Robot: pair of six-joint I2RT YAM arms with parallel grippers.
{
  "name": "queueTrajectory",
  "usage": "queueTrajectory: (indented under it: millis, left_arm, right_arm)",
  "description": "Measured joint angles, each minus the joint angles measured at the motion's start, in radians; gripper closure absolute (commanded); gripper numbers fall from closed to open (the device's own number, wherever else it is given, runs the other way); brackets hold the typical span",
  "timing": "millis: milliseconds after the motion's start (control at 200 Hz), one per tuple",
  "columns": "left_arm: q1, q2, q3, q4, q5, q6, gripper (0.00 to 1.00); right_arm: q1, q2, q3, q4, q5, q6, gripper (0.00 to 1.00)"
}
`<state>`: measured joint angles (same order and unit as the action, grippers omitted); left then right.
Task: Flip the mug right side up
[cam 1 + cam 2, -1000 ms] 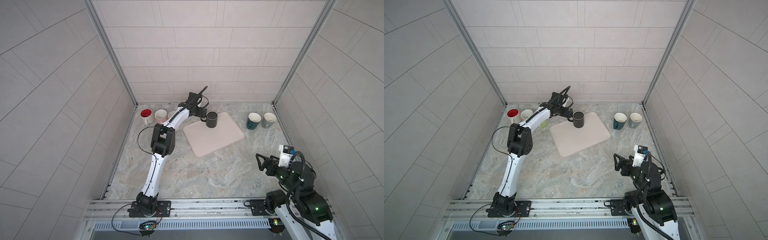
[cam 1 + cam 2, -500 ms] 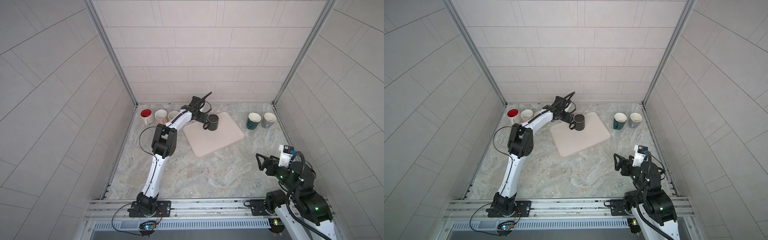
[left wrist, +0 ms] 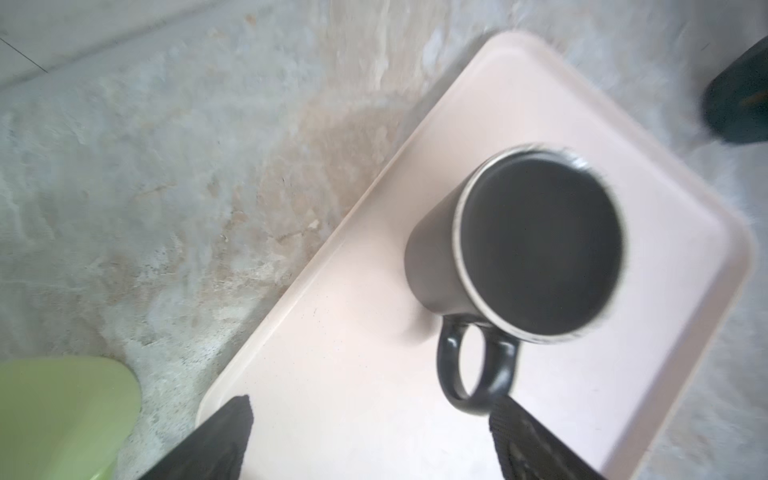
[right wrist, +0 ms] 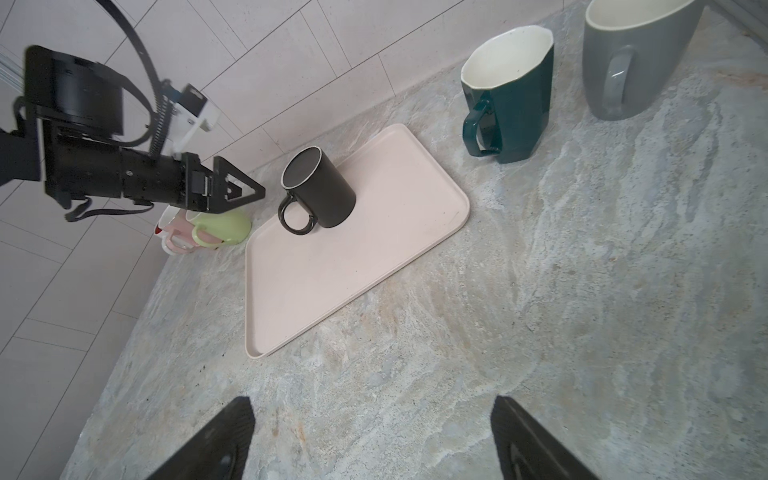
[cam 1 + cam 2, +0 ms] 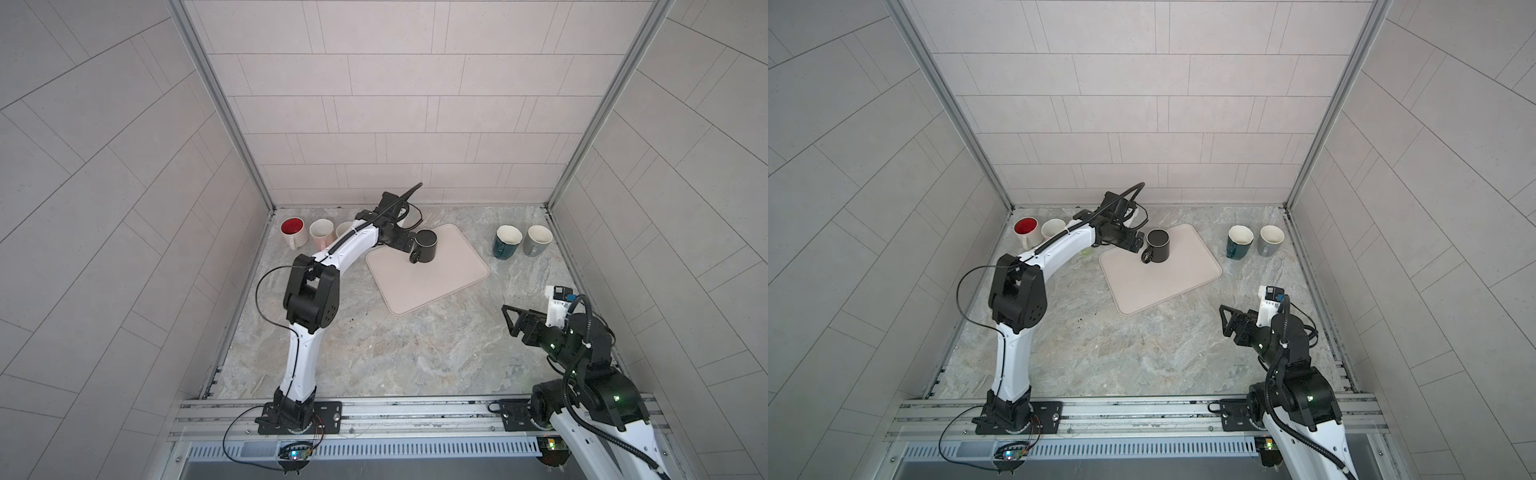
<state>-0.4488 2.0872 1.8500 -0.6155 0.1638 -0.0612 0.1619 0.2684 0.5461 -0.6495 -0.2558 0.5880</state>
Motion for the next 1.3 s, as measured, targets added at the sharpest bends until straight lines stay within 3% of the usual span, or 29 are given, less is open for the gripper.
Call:
queueTrajectory:
  millis: [150, 285, 365, 610, 911, 996, 1301]
  left_arm:
    - [-0.016, -0.048, -0.016, 0.018, 0.060, -0.030, 0.13]
    - [-0.054, -0.002, -0.008, 0.016, 0.084, -0.037, 0.25]
    - [-0.079, 0.035, 0.000, 0.010, 0.083, -0.027, 0.26]
    - [-0.140, 0.071, 0.021, -0.027, -0.002, 0.018, 0.27]
    - [-0.154, 0.123, 0.085, -0.026, -0.064, 0.045, 0.39]
    - [-0.154, 0.148, 0.098, -0.029, -0.082, 0.056, 0.48]
    - [-0.154, 0.181, 0.105, -0.018, -0.109, 0.054, 0.51]
  right_arm:
    - [0.000, 0.013, -0.029, 0.043, -0.029, 0.035, 0.09]
    - [0.000, 0.013, -0.040, 0.050, -0.041, 0.055, 0.09]
    - [0.000, 0.007, -0.041, 0.050, -0.043, 0.060, 0.09]
    - [0.000, -0.006, -0.041, 0.040, -0.042, 0.059, 0.09]
    - [0.000, -0.018, -0.041, 0.016, -0.020, 0.056, 0.09]
    - [0.000, -0.019, -0.041, 0.017, -0.008, 0.055, 0.09]
    - [0.000, -0.006, -0.037, 0.016, -0.002, 0.044, 0.09]
